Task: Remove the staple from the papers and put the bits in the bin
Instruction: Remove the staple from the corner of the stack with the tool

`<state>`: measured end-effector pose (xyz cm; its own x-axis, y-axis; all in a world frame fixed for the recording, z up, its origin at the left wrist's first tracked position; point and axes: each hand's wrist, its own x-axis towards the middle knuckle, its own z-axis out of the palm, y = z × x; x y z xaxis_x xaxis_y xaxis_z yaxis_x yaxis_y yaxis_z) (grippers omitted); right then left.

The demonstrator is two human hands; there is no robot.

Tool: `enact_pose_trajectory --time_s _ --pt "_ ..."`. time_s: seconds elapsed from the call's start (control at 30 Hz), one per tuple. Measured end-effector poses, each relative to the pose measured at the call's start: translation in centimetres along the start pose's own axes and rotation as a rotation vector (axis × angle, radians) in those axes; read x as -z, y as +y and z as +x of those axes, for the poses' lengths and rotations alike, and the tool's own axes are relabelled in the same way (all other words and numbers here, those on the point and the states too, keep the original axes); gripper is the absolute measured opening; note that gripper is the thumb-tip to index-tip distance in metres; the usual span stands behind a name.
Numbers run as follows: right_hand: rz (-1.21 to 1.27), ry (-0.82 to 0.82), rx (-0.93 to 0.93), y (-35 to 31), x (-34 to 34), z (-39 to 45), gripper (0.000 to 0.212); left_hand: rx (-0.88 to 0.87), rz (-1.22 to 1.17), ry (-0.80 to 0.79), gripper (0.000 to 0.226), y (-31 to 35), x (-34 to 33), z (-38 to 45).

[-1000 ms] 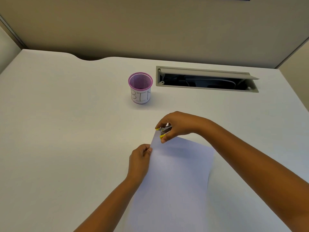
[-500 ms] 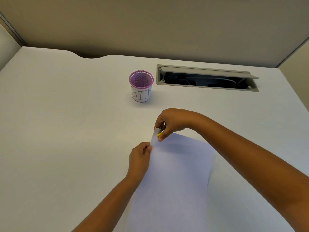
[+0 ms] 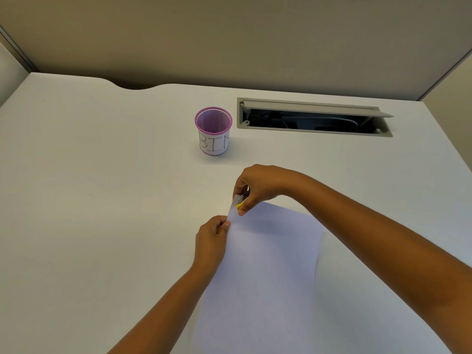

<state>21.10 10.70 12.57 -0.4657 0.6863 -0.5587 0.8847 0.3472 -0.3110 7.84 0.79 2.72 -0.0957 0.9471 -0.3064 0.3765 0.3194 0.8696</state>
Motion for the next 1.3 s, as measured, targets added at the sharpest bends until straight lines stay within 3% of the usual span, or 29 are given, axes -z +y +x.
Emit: enact_pose_trajectory --time_s 0.7,1.3 --pt "-0.155 -0.088 0.035 -1.2 0.7 0.4 0.042 0.004 0.019 -0.019 0.021 -0.2 0.2 -0.1" --pt "-0.09 -0.093 0.019 -1.1 0.6 0.7 0.046 0.049 -0.061 -0.022 0.021 -0.2 0.1 -0.5"
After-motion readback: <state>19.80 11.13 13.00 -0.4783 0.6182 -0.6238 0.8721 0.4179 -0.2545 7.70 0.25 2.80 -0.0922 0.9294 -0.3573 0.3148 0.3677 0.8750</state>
